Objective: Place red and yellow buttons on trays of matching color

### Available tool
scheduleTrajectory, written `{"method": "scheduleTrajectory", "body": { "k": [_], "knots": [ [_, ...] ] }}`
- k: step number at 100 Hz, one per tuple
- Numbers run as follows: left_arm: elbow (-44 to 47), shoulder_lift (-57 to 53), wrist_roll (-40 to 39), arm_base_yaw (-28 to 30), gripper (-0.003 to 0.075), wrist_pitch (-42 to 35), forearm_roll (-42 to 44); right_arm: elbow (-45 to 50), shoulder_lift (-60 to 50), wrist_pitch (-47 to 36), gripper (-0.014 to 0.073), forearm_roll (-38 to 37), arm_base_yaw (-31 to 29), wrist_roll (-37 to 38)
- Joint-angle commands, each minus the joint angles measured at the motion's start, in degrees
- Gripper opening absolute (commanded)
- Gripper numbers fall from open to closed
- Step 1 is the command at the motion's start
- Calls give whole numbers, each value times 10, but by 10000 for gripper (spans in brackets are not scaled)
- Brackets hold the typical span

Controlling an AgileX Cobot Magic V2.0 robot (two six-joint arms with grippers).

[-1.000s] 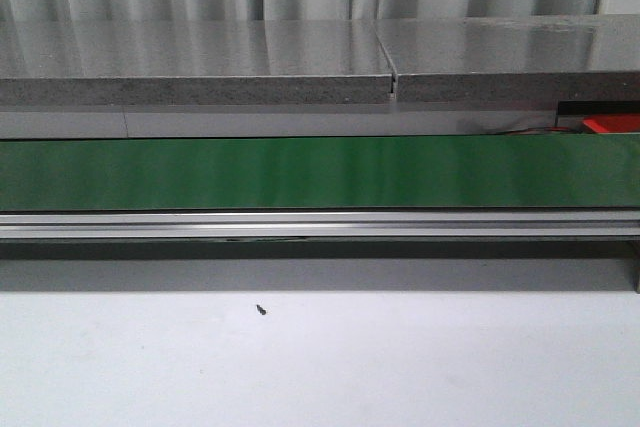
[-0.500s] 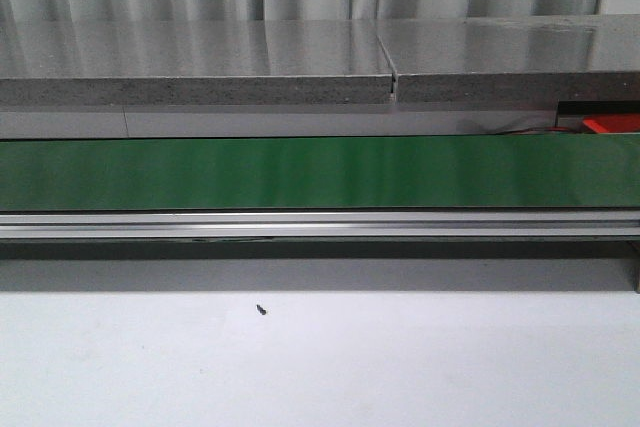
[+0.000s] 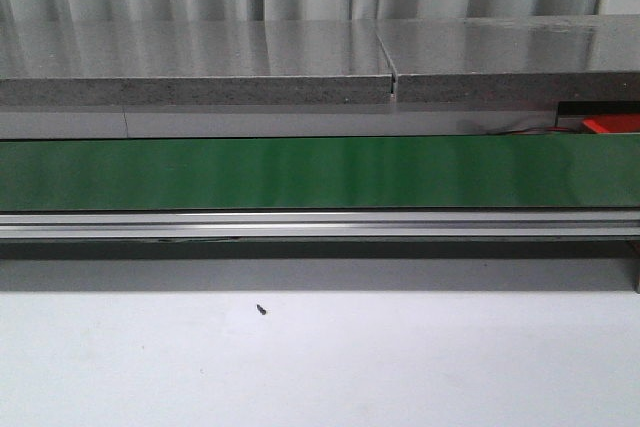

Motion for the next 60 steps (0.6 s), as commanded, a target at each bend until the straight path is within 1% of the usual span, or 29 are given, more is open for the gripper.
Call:
{"method": "scheduleTrajectory", "body": {
  "k": [1,10,16,22,39,46,52,60],
  "knots": [
    [-16,1,1,-4,-18,-38,-6,-11,-44,-33,517,5,1,-1],
    [-16,1,1,-4,-18,-38,-6,-11,-67,-41,514,5,15,-1],
    [-16,1,1,-4,-18,-38,-6,-11,-79,-41,477,5,31,-2],
    [-16,1,1,-4,-19,-38,-6,-11,-96,-39,392,4,53,-11],
    [-16,1,1,-4,-18,-38,-6,-11,-132,-46,71,3,117,-17],
    [-16,1,1,-4,-19,-38,-6,-11,-145,-42,-25,3,144,-18],
    [-16,1,1,-4,-18,-38,-6,-11,-155,-41,-74,3,170,-18],
    [-16,1,1,-4,-18,-38,-6,-11,-167,-44,-67,3,200,-20]
  ]
}}
